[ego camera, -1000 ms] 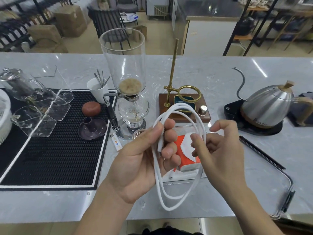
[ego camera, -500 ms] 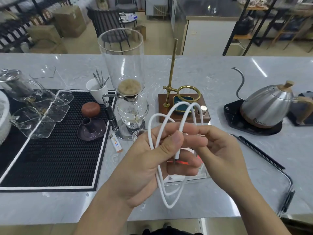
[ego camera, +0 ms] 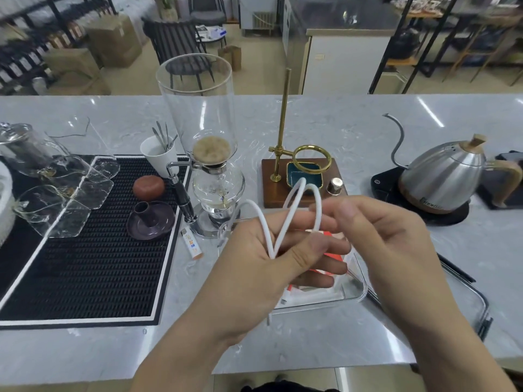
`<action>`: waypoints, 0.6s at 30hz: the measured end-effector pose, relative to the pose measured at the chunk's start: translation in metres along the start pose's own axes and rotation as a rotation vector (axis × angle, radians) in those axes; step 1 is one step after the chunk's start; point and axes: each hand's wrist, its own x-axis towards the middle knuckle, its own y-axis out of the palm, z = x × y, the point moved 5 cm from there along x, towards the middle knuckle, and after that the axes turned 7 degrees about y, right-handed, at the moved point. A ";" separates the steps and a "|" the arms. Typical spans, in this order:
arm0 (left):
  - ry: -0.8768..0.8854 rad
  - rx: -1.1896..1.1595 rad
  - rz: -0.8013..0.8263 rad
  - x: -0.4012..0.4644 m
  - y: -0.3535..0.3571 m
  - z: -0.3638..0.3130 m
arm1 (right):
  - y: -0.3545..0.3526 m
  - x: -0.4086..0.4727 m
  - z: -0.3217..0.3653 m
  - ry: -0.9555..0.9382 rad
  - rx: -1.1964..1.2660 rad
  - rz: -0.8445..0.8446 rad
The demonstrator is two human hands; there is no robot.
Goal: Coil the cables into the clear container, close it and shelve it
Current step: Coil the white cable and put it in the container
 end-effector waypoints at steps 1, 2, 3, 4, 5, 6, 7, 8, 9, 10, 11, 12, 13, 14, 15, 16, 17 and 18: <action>0.006 0.030 0.001 0.000 0.001 0.001 | 0.002 0.001 0.002 0.009 0.013 0.004; 0.009 0.058 0.007 -0.001 0.003 0.002 | 0.004 0.002 0.003 0.019 0.027 0.001; 0.011 0.084 0.014 -0.001 0.004 0.002 | 0.006 0.003 0.003 0.036 0.049 0.002; 0.011 0.106 0.019 -0.002 0.004 0.002 | 0.008 0.005 0.002 0.065 0.081 0.014; 0.012 0.131 0.019 -0.002 0.004 0.003 | 0.010 0.006 0.001 0.098 0.114 0.034; 0.017 0.159 0.016 -0.002 0.002 0.004 | 0.012 0.006 0.000 0.128 0.142 0.052; 0.024 0.188 0.014 -0.002 0.002 0.006 | 0.012 0.008 -0.002 0.159 0.172 0.061; 0.024 0.205 0.014 -0.002 0.001 0.007 | 0.013 0.009 -0.005 0.192 0.212 0.066; 0.018 0.211 0.009 -0.003 0.001 0.009 | 0.013 0.010 -0.008 0.226 0.262 0.071; 0.005 0.211 -0.001 -0.004 0.001 0.011 | 0.013 0.011 -0.011 0.255 0.317 0.076; -0.004 0.216 -0.013 -0.006 0.001 0.013 | 0.012 0.013 -0.013 0.277 0.373 0.081; -0.010 0.224 -0.023 -0.007 0.000 0.014 | 0.011 0.015 -0.014 0.290 0.433 0.089; -0.010 0.233 -0.035 -0.009 -0.001 0.015 | 0.010 0.016 -0.015 0.295 0.494 0.096; -0.003 0.237 -0.049 -0.010 -0.004 0.015 | 0.008 0.018 -0.015 0.292 0.553 0.097; 0.007 0.236 -0.070 -0.011 -0.006 0.014 | 0.006 0.021 -0.016 0.281 0.609 0.090; 0.013 0.222 -0.084 -0.012 -0.008 0.012 | 0.003 0.023 -0.017 0.269 0.662 0.077; 0.017 0.200 -0.093 -0.013 -0.011 0.011 | 0.000 0.026 -0.019 0.255 0.713 0.059; 0.017 0.183 -0.095 -0.014 -0.013 0.008 | -0.004 0.029 -0.020 0.238 0.757 0.040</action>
